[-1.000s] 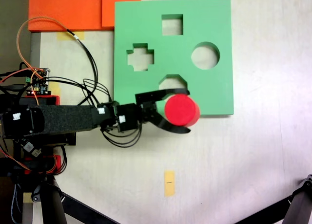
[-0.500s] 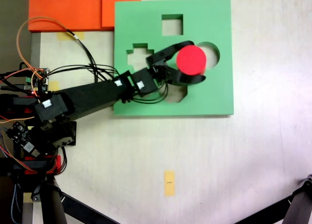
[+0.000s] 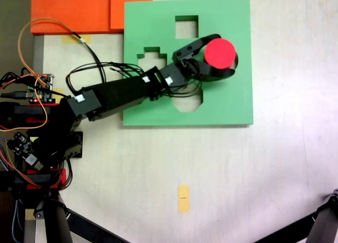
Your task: Put the cylinder block into the corresponding hole
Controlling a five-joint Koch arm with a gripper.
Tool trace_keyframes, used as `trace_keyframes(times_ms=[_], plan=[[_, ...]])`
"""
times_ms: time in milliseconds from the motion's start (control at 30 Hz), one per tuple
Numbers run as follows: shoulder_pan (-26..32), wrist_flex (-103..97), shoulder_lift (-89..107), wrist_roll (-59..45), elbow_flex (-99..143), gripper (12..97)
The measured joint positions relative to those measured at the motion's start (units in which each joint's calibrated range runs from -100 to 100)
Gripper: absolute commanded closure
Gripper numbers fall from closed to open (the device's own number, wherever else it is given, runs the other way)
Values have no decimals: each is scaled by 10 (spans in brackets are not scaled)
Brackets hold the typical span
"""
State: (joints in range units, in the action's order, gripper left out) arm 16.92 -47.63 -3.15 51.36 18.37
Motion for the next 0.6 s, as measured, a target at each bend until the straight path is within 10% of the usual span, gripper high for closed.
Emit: trace_keyframes(times_ms=[600], plan=[[-2,2,-77,0,-55,770]])
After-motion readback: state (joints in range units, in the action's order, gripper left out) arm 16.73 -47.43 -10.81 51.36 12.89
